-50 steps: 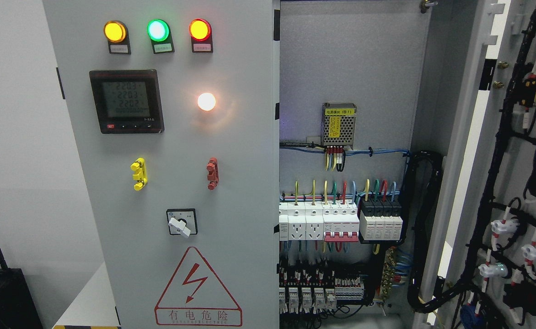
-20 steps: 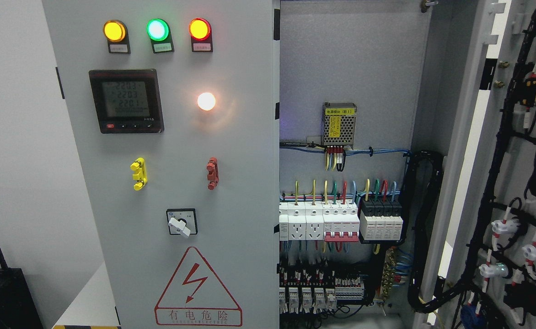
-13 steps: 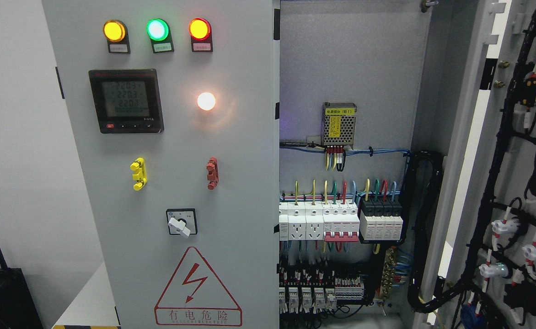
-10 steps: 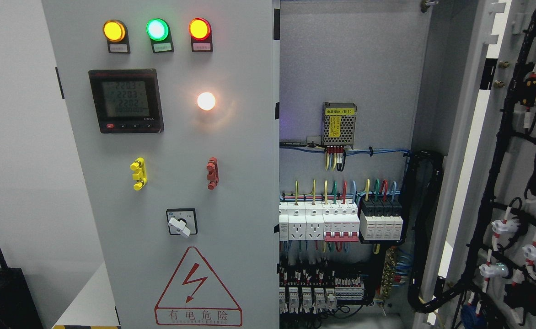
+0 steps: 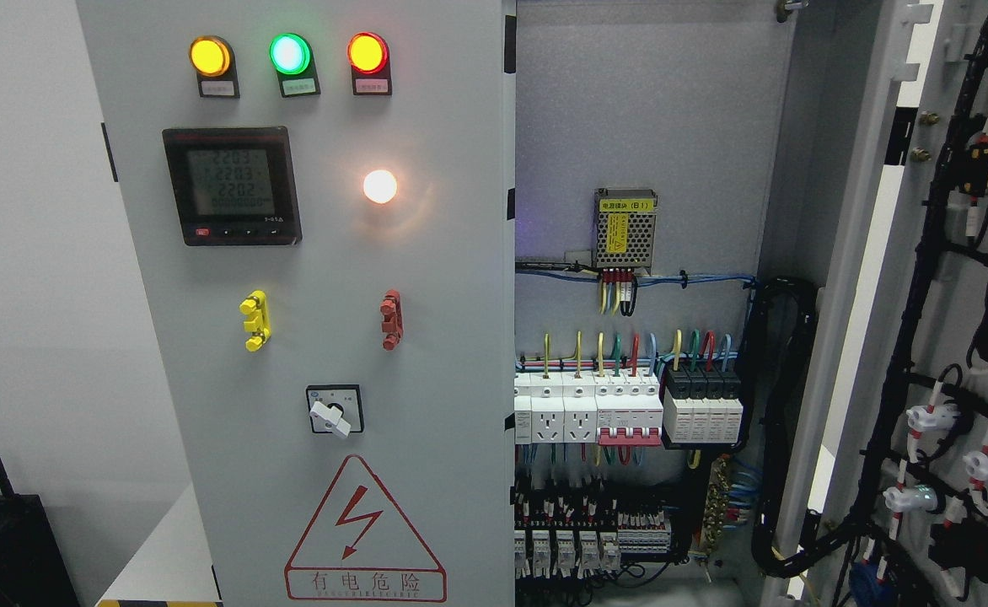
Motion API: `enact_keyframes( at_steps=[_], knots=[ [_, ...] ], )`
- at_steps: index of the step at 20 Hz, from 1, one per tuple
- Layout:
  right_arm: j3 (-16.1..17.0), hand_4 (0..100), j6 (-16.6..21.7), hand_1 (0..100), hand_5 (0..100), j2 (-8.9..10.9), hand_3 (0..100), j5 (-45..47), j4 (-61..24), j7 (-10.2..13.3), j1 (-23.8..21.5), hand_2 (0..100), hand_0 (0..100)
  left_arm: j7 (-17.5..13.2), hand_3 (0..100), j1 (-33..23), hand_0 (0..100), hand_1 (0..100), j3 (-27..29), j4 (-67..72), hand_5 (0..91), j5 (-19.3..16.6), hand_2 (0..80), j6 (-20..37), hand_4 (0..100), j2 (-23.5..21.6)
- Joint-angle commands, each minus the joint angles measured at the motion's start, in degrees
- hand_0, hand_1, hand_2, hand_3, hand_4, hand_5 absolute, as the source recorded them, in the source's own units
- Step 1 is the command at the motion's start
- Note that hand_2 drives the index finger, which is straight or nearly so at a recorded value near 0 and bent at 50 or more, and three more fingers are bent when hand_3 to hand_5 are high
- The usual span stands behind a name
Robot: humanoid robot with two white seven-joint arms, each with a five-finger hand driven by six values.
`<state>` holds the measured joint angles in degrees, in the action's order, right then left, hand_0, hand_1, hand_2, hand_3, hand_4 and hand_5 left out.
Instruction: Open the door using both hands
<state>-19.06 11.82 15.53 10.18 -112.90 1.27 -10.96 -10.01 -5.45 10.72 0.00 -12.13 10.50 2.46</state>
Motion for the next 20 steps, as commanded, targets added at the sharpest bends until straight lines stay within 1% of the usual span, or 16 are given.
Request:
enact_keyframes(
  at_steps=[1, 2, 3, 6, 10, 12, 15, 19, 20],
  knots=[
    [-2.6, 0, -3.1, 0, 0, -3.05, 0, 0.4, 1.7, 0.0, 7.2, 0, 11, 0.0, 0, 0.0, 0, 0, 0.0, -1.8, 0.0, 0.0, 0.0, 0.0, 3, 0.0],
    [-3.2, 0, -4.1, 0, 0, -3.31, 0, 0.8, 2.1, 0.0, 8.5, 0, 11, 0.0, 0, 0.0, 0, 0, 0.0, -1.8, 0.0, 0.0, 0.0, 0.0, 3, 0.0],
    [-3.4, 0, -5.5, 0, 0, -4.18, 0, 1.7, 2.5, 0.0, 10.0, 0, 11, 0.0, 0, 0.0, 0, 0, 0.0, -1.8, 0.0, 0.0, 0.0, 0.0, 3, 0.0],
    [-3.4, 0, -10.2, 0, 0, -7.87, 0, 3.7, 3.6, 0.0, 13.7, 0, 11, 0.0, 0, 0.0, 0, 0, 0.0, -1.8, 0.0, 0.0, 0.0, 0.0, 3, 0.0],
    [-3.7, 0, -13.0, 0, 0, -11.48, 0, 3.7, 6.5, -0.1, 17.6, 0, 11, 0.0, 0, 0.0, 0, 0, 0.0, -1.8, 0.0, 0.0, 0.0, 0.0, 3, 0.0],
    [-4.0, 0, -14.2, 0, 0, -12.1, 0, 3.7, 8.5, -0.2, 19.8, 0, 11, 0.0, 0, 0.0, 0, 0, 0.0, -1.8, 0.0, 0.0, 0.0, 0.0, 3, 0.0],
    [-4.2, 0, -14.4, 0, 0, -12.1, 0, 3.8, 11.5, -2.8, 22.0, 0, 11, 0.0, 0, 0.0, 0, 0, 0.0, -1.8, 0.0, 0.0, 0.0, 0.0, 3, 0.0],
    [-4.1, 0, -14.4, 0, 0, -12.19, 0, 3.8, 16.0, -3.0, 24.8, 0, 11, 0.0, 0, 0.0, 0, 0, 0.0, -1.8, 0.0, 0.0, 0.0, 0.0, 3, 0.0],
    [-3.9, 0, -14.4, 0, 0, -12.63, 0, 4.1, 17.1, -3.0, 25.7, 0, 11, 0.0, 0, 0.0, 0, 0, 0.0, -1.8, 0.0, 0.0, 0.0, 0.0, 3, 0.0]
  ],
)
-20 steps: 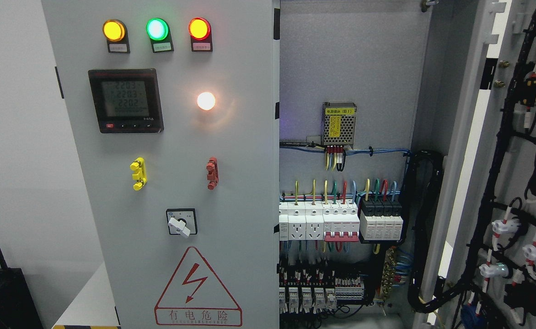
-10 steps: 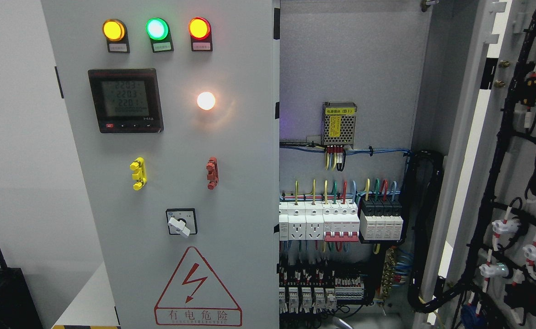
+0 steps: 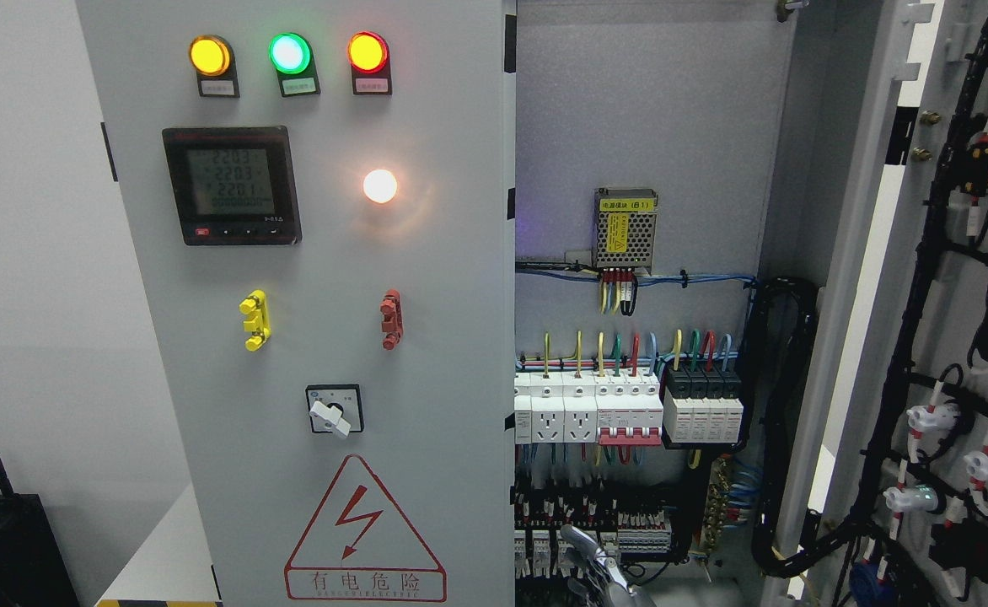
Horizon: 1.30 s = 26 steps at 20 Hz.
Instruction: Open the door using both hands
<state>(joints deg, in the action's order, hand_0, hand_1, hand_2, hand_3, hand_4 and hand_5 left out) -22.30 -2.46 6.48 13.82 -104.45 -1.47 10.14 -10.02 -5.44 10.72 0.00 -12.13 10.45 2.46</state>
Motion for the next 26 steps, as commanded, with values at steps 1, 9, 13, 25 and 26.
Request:
enact_keyframes(
  at_steps=[1, 9, 13, 25, 26],
  knots=[
    [-0.6, 0, -0.1, 0, 0, -3.93, 0, 0.5, 9.8, -0.3, 5.6, 0, 11, 0.0, 0, 0.0, 0, 0, 0.0, -1.8, 0.0, 0.0, 0.0, 0.0, 3, 0.0],
    [0.0, 0, 0.3, 0, 0, -4.02, 0, 0.7, 15.8, -0.3, 8.4, 0, 11, 0.0, 0, 0.0, 0, 0, 0.0, -1.8, 0.0, 0.0, 0.0, 0.1, 3, 0.0],
    [0.0, 0, 0.1, 0, 0, -4.02, 0, 1.9, 16.6, -0.3, 9.3, 0, 11, 0.0, 0, 0.0, 0, 0, 0.0, -1.8, 0.0, 0.0, 0.0, 0.1, 3, 0.0],
    [-0.4, 0, -0.2, 0, 0, -3.23, 0, 4.6, 18.7, -0.3, 12.7, 0, 11, 0.0, 0, 0.0, 0, 0, 0.0, -1.8, 0.0, 0.0, 0.0, 0.1, 3, 0.0],
    [-0.6, 0, -0.1, 0, 0, -3.23, 0, 4.6, 18.6, -0.3, 12.8, 0, 11, 0.0, 0, 0.1, 0, 0, 0.0, -1.8, 0.0, 0.0, 0.0, 0.0, 3, 0.0]
  ],
)
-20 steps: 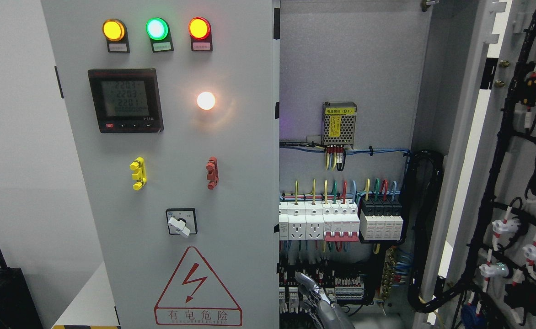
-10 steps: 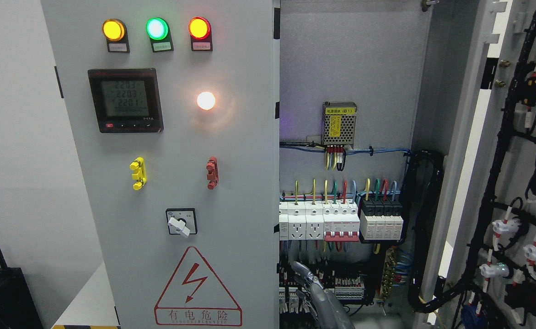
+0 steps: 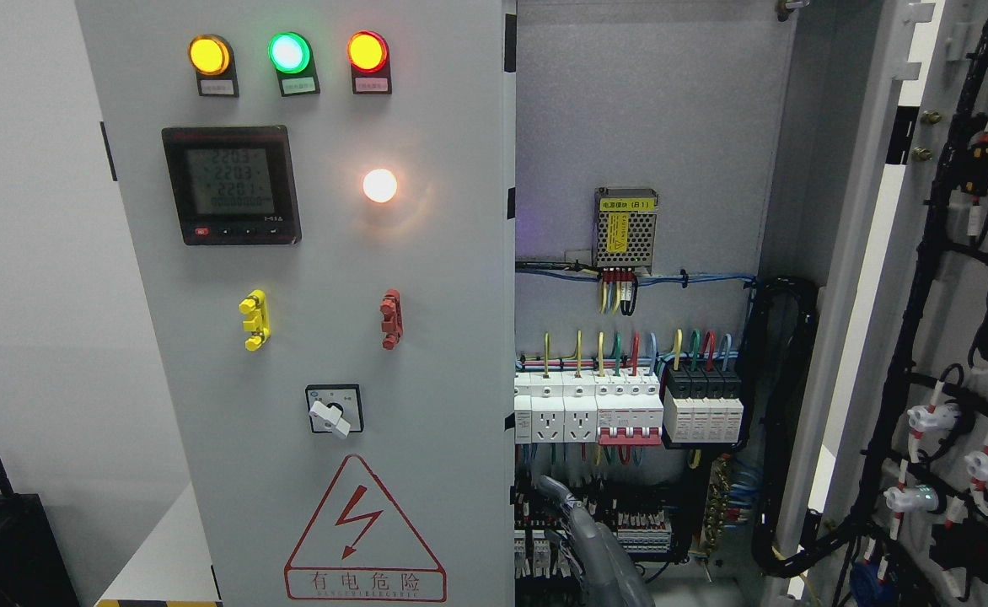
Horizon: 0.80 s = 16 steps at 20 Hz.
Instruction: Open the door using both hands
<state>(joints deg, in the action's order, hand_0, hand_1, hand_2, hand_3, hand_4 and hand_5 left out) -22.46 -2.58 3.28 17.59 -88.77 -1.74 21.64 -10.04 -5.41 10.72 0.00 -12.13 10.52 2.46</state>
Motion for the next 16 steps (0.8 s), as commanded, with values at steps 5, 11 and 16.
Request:
enact_keyframes(
  at_steps=[5, 11, 16],
  knots=[
    [-0.7, 0, -0.9, 0, 0, 0.05, 0, 0.9, 3.0, -0.1, 1.9, 0, 11, 0.0, 0, 0.0, 0, 0, 0.0, -1.8, 0.0, 0.0, 0.0, -0.1, 3, 0.0],
    [-1.1, 0, -1.2, 0, 0, 0.23, 0, 2.5, 3.0, -0.1, 2.7, 0, 11, 0.0, 0, 0.0, 0, 0, 0.0, -1.8, 0.0, 0.0, 0.0, -0.1, 3, 0.0],
    [-1.6, 0, -1.2, 0, 0, 0.67, 0, 3.8, 3.2, -0.2, 3.4, 0, 11, 0.0, 0, 0.0, 0, 0, 0.0, -1.8, 0.0, 0.0, 0.0, -0.1, 3, 0.0]
  ],
)
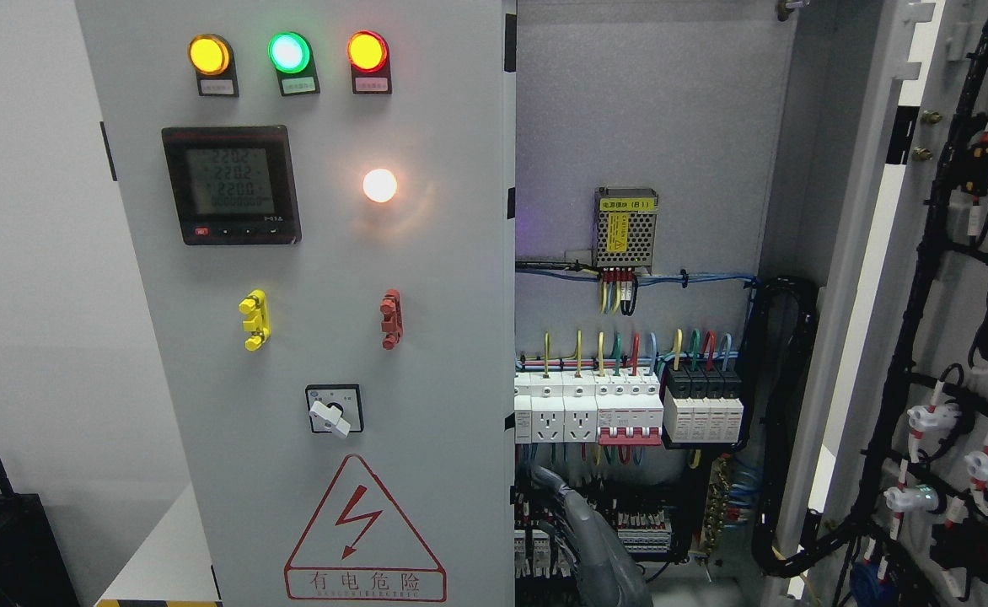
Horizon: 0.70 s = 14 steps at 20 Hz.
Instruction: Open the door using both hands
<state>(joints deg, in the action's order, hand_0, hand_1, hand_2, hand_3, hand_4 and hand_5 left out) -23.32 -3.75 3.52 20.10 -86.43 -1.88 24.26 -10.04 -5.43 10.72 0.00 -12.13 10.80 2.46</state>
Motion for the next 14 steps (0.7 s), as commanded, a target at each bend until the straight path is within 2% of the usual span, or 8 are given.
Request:
enact_keyframes(
  at_steps=[1, 6, 8, 14],
  knots=[
    [-1.0, 0, 0.0, 0, 0, 0.43, 0, 1.3, 0.8, -0.1, 1.1, 0, 11, 0.0, 0, 0.1, 0, 0, 0.0, -1.8, 0.0, 0.0, 0.0, -0.3, 3, 0.0],
    [-1.9, 0, 0.0, 0, 0, 0.52, 0, 1.3, 1.1, -0.6, 1.9, 0, 11, 0.0, 0, 0.1, 0, 0, 0.0, -1.8, 0.0, 0.0, 0.0, -0.2, 3, 0.0],
    [-2.2, 0, 0.0, 0, 0, 0.43, 0, 1.3, 1.4, -2.8, 2.5, 0, 11, 0.0, 0, 0.0, 0, 0, 0.0, -1.8, 0.0, 0.0, 0.0, -0.2, 3, 0.0],
    [-2.2, 0, 0.0, 0, 0, 0.52, 0, 2.8, 2.8, -3.1, 3.9, 0, 11, 0.0, 0, 0.0, 0, 0, 0.0, -1.8, 0.0, 0.0, 0.0, -0.2, 3, 0.0]
  ],
)
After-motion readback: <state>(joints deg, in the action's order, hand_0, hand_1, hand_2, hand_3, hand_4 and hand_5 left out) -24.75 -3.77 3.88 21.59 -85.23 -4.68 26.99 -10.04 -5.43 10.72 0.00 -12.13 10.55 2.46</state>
